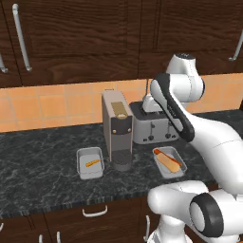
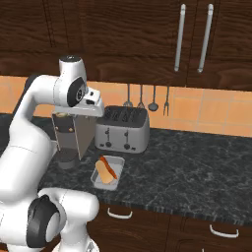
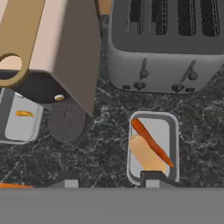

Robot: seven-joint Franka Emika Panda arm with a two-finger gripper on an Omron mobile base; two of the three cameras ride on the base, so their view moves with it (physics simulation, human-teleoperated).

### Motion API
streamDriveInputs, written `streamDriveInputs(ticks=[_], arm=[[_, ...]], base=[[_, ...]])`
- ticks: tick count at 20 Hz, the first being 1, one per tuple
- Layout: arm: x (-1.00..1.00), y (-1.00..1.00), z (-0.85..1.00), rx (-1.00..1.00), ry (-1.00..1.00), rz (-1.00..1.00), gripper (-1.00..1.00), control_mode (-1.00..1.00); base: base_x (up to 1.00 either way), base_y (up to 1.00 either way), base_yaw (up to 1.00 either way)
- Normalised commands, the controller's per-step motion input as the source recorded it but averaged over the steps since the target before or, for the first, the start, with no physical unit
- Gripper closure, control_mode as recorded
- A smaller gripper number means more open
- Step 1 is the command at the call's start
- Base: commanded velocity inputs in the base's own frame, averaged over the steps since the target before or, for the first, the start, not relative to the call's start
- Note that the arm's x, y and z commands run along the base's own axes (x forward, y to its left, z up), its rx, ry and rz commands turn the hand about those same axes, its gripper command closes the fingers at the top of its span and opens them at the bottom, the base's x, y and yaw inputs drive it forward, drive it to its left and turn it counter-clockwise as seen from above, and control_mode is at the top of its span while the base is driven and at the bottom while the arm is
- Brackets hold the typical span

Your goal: Take the meat container that has the shrimp and place it on the second highest rack of the freezer. Then take the vegetable container that has the carrot and squash and place it on the highest rack of the freezer.

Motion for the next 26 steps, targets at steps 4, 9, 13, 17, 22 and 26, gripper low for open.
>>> streamDriveInputs(ticks=[4, 9, 13, 17, 22, 26], arm=[[-0.09, -0.63, -0.37, 0.19, 0.12, -0.28, -1.0, -1.0], [-0.02, -0.97, -1.0, 0.06, 0.32, -0.77, -1.0, -1.0], [-0.1, -0.89, -1.0, 0.01, 0.38, -0.64, -1.0, -1.0], [-0.63, -0.28, -0.96, 0.0, 0.47, -0.32, -1.0, -1.0], [-0.47, 0.13, -0.74, 0.01, 0.09, 0.0, -1.0, -1.0], [-0.03, 0.35, -0.72, 0.01, 0.0, -0.03, -1.0, -1.0]], base=[[0.0, 0.0, 0.0], [0.0, 0.0, 0.0], [0.0, 0.0, 0.0], [0.0, 0.0, 0.0], [0.0, 0.0, 0.0], [0.0, 0.0, 0.0]])
